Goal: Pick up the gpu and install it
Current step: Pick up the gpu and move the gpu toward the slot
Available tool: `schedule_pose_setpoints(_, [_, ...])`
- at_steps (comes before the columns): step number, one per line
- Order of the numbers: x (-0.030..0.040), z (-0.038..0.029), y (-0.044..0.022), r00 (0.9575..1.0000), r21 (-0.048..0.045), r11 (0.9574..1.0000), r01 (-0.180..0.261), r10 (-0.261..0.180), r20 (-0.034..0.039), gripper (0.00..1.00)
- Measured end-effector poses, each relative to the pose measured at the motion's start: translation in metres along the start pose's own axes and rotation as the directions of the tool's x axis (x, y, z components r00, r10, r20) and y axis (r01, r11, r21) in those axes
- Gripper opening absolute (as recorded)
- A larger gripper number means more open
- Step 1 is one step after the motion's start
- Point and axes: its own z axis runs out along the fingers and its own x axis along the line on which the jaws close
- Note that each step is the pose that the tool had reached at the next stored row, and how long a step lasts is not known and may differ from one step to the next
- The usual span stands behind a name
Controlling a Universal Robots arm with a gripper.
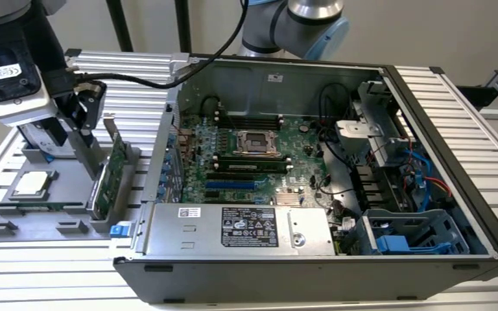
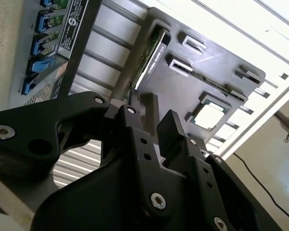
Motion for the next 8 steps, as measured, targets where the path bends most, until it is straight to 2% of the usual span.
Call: schedule_pose_setpoints(8, [-0.0002,0.0059,-0.0004,1.0000,0.0000,1.0000,0.000,0.000,0.0000,1.00])
